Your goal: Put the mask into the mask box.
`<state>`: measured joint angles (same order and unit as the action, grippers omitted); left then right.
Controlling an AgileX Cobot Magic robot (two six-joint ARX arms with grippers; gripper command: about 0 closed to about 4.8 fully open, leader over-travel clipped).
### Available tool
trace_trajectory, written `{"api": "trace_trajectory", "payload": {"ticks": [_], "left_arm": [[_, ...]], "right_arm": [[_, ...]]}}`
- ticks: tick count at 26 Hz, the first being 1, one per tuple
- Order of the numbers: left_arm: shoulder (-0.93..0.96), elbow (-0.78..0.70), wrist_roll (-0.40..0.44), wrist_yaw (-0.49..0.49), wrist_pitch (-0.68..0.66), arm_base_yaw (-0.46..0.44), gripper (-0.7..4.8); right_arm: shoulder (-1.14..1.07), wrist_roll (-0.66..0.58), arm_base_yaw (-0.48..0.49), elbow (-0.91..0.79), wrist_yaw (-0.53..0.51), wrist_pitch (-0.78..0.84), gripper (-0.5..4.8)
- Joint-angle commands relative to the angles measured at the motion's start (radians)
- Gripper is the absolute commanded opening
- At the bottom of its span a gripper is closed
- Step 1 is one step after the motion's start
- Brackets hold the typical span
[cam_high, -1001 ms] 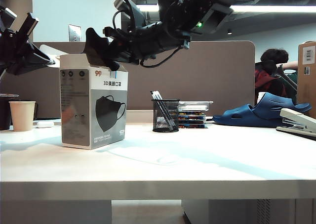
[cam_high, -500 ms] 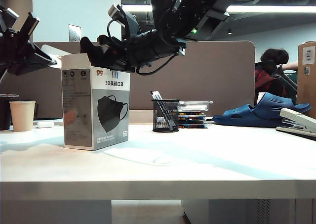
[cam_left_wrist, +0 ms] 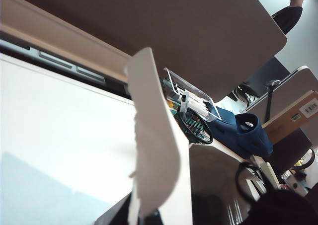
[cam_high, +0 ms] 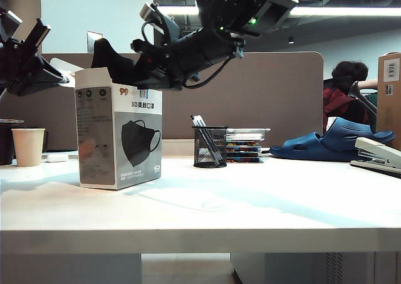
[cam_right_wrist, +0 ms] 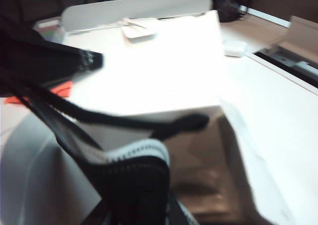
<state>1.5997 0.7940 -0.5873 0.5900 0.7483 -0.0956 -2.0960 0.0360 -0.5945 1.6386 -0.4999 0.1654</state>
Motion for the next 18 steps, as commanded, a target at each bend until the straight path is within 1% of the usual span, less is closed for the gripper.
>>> {"api": "trace_trajectory", "payload": {"ticks": [1,7,15,16,18], "left_arm": [[-0.002,0.003,0.014,-0.009,0.010,-0.001,-0.06],[-0.002,0.003,0.014,-0.008,0.010,-0.001,-0.06],[-0.002,0.003,0.014,0.017,0.010,-0.001,-0.06],[-0.002,0.003,0.014,0.018,0.011,-0.001,-0.06],[-0.002,0.003,0.014,0.019,0.011,-0.001,-0.06]], "right_arm": [[0.033,0.018,0.009,0.003,0.035,-0.036,1.82],[0.053,0.018,0.007,0.005,0.030,-0.035,1.91],[0.050,0.017,0.003,0.007,0.038,-0.059,1.85],[0.050,0.017,0.003,0.007,0.050,-0.068,1.69],[0.050,0.017,0.003,0.007,0.073,-0.090,1.18]]}}
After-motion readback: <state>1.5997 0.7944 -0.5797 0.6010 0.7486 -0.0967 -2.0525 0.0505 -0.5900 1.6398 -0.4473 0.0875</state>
